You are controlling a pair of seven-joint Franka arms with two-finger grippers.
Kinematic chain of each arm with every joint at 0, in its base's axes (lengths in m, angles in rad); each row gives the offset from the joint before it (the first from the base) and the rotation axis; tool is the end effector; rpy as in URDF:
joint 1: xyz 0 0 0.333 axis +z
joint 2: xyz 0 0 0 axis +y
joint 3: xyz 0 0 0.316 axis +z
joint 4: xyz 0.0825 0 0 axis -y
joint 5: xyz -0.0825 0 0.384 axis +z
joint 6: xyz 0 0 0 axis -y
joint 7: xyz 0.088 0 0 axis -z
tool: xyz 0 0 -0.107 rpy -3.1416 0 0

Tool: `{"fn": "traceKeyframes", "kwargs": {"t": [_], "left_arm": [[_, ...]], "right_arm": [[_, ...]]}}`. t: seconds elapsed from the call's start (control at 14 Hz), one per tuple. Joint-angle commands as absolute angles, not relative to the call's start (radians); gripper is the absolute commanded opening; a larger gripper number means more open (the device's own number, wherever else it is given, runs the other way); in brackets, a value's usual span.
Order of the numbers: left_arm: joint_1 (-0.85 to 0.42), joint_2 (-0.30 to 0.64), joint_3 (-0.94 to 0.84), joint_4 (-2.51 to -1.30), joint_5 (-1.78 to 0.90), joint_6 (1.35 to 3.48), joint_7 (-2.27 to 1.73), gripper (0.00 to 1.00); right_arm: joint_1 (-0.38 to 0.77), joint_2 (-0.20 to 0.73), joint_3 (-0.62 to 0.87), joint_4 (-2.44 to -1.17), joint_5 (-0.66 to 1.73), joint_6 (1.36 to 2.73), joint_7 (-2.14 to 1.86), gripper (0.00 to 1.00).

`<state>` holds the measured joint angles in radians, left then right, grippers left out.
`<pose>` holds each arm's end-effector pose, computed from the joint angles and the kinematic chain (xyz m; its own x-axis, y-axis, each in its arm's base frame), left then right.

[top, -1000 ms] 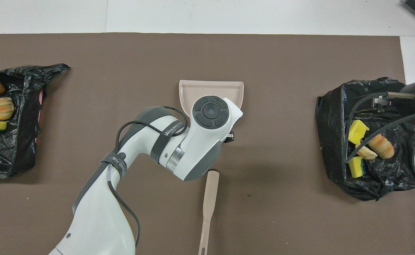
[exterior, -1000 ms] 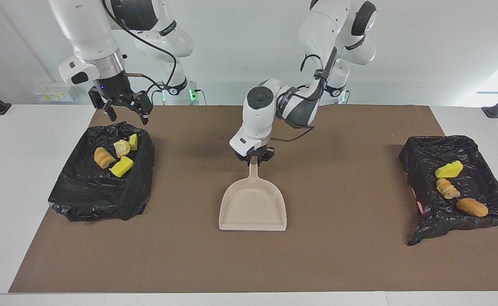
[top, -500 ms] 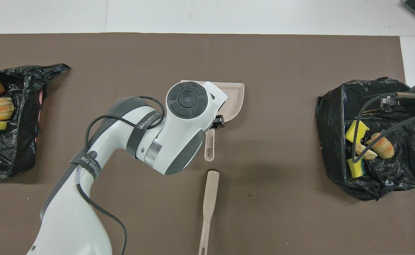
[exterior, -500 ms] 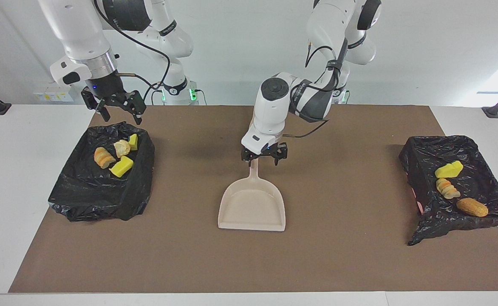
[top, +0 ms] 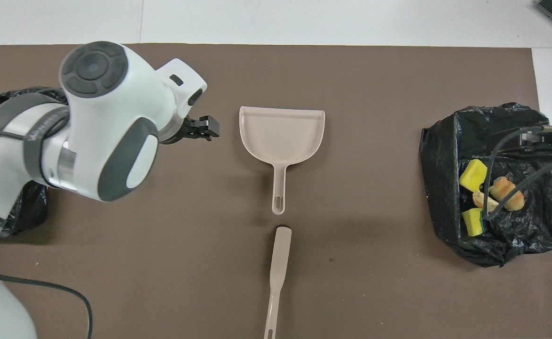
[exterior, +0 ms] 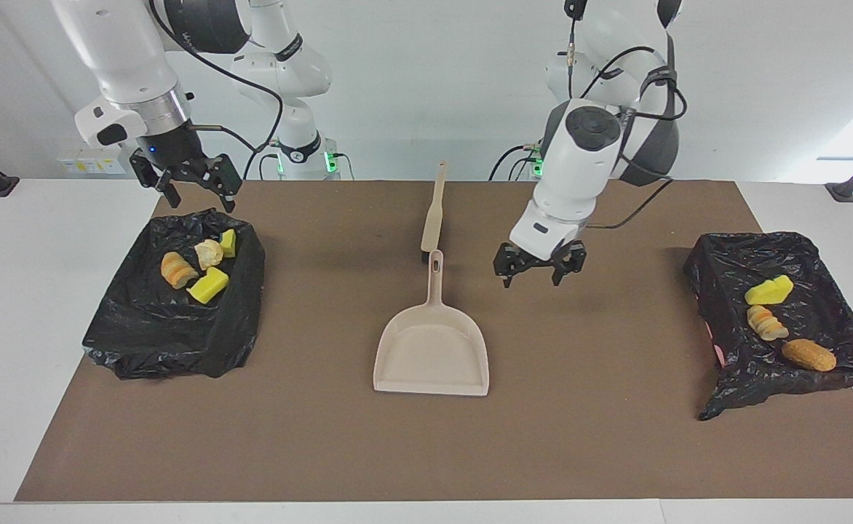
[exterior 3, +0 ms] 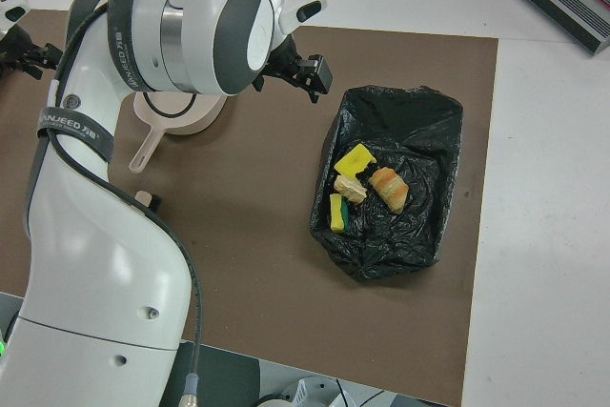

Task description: Sweep and dump trash in bin

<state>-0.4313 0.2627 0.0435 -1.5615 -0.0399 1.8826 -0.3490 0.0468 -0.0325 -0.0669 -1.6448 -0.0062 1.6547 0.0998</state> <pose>0.5979 -0.2505 0.4988 0.9986 -0.0284 0.0456 -0.0305 -0.9985 0.0457 0.5516 -0.0123 0.6148 0.9920 -0.1191 0.0425 -0.1192 -0.9929 -0.0002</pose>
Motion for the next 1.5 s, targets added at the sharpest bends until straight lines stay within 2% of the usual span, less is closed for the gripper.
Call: {"fn": "traceKeyframes", "kwargs": {"t": [0.0,0.36,0.64,0.93,1.43], "left_arm": [[-0.349,0.239,0.038,-1.534,-0.051,1.804,-0.217,1.0],[-0.186,0.204,0.044,-1.526,-0.04,1.715,0.058,1.0],[-0.12,0.14,0.049,-1.545,-0.044,1.665,0.216,1.0],[-0.089,0.103,0.052,-1.537,-0.041,1.626,0.218,1.0],[-0.109,0.023,0.055,-1.537,-0.038,1.559,0.201,1.0]], "right_arm": [[0.049,-0.064,-0.077,-1.635,-0.005,1.548,0.055,1.0],[0.044,-0.081,-0.077,-1.661,-0.006,1.551,0.052,1.0],[0.046,-0.081,-0.077,-1.661,-0.009,1.554,0.051,1.0],[0.049,-0.08,-0.075,-1.661,-0.032,1.577,0.043,1.0],[0.051,-0.081,-0.072,-1.664,-0.04,1.568,0.043,1.0]]}}
